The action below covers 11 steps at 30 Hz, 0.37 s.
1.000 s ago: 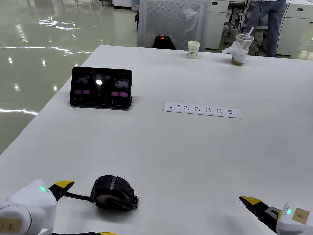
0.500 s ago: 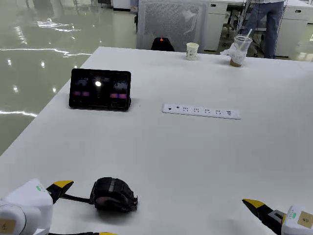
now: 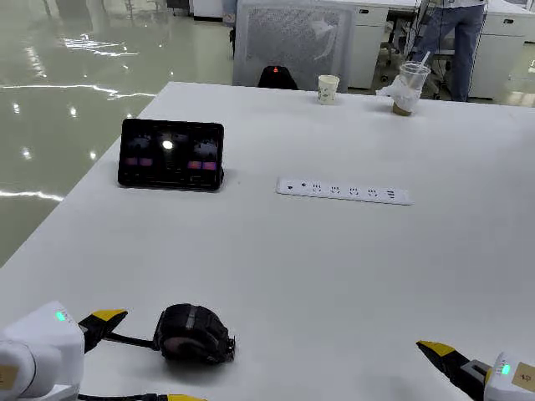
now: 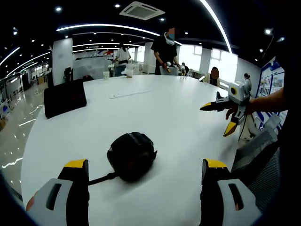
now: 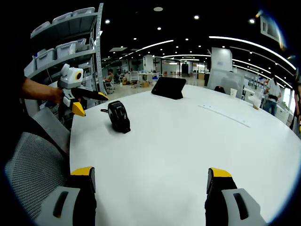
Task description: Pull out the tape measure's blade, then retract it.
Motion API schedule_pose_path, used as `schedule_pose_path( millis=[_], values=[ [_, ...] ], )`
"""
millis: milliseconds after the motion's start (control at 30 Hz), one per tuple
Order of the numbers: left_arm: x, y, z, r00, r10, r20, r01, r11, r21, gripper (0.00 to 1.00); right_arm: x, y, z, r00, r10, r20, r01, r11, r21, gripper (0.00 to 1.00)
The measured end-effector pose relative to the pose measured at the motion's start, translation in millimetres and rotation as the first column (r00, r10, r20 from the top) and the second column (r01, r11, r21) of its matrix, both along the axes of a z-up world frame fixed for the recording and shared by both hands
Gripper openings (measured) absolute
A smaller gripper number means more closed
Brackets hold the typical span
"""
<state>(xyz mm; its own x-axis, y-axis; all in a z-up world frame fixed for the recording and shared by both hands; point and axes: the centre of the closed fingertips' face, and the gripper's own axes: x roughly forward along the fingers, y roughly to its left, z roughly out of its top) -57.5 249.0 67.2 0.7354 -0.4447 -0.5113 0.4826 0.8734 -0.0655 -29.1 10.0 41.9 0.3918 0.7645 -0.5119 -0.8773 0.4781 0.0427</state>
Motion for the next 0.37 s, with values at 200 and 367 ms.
schedule_pose_path(
  millis=[200, 367],
  values=[
    [-0.5, -0.7, -0.4, 1.000, -0.006, 0.000, 0.006, 1.000, 0.013, 0.99, 0.3, -1.9, -0.1, 1.000, -0.004, 0.000, 0.004, 1.000, 0.000, 0.99],
    [-1.6, -0.7, -0.3, 1.000, -0.006, -0.002, 0.006, 1.000, 0.010, 0.99, -0.6, -2.8, 0.2, 1.000, -0.004, 0.001, 0.004, 1.000, -0.002, 0.99]
  ],
)
